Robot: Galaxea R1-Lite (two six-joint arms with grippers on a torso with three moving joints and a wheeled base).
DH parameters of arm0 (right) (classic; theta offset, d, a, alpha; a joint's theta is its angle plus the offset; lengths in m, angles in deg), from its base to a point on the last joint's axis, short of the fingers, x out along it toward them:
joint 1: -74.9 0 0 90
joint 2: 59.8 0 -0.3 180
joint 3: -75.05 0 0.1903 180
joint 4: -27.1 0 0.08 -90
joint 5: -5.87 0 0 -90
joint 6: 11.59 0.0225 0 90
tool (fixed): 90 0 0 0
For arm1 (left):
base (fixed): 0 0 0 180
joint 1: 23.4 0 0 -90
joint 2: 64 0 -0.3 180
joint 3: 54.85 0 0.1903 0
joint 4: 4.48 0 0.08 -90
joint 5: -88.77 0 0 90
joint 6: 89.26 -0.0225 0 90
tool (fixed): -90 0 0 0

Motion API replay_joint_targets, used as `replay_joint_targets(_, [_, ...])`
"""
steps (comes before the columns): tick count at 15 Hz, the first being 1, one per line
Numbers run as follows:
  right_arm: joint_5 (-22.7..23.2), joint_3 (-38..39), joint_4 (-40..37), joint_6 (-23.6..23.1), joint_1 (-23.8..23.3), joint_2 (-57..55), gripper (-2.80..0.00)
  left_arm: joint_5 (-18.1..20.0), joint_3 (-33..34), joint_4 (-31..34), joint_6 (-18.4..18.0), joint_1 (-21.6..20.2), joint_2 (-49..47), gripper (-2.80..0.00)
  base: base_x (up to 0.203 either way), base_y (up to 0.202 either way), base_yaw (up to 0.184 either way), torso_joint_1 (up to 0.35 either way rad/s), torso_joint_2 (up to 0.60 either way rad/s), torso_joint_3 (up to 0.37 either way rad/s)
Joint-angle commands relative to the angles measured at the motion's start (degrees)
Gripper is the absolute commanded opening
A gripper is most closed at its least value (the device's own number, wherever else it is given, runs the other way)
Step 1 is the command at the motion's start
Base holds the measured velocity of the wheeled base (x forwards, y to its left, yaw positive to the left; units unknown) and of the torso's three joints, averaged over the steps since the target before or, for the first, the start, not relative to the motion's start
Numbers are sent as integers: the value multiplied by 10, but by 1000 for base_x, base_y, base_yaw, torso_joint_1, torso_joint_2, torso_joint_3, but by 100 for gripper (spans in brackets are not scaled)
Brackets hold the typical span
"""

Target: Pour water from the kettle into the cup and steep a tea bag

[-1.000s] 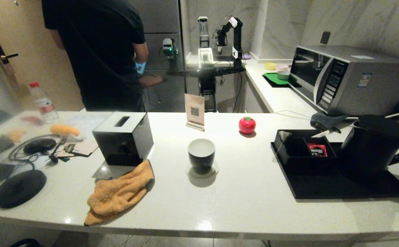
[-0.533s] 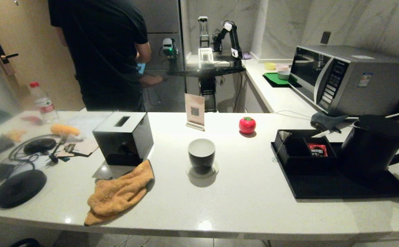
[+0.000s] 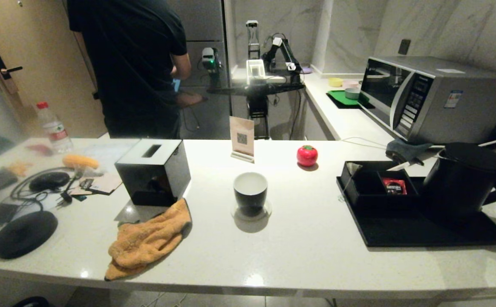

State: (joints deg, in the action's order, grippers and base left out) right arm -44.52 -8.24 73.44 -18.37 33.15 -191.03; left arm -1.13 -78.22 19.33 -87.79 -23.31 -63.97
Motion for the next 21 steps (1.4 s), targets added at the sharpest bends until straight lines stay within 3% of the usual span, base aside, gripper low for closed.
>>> replay_joint_targets(1, [3, -10, 4, 0, 0, -1, 0, 0, 0, 0, 0, 0, 0, -280, 0, 0, 0, 0, 0, 0])
replay_joint_targets(13, [3, -29, 4, 17, 1, 13, 0, 0, 0, 0, 0, 0, 0, -280, 0, 0, 0, 0, 0, 0])
replay_joint_targets(14, [3, -28, 4, 16, 1, 14, -280, 0, 0, 0, -1, 0, 0, -280, 0, 0, 0, 0, 0, 0])
replay_joint_targets(21, [4, -24, 7, 17, 1, 18, -280, 0, 0, 0, 0, 0, 0, -280, 0, 0, 0, 0, 0, 0])
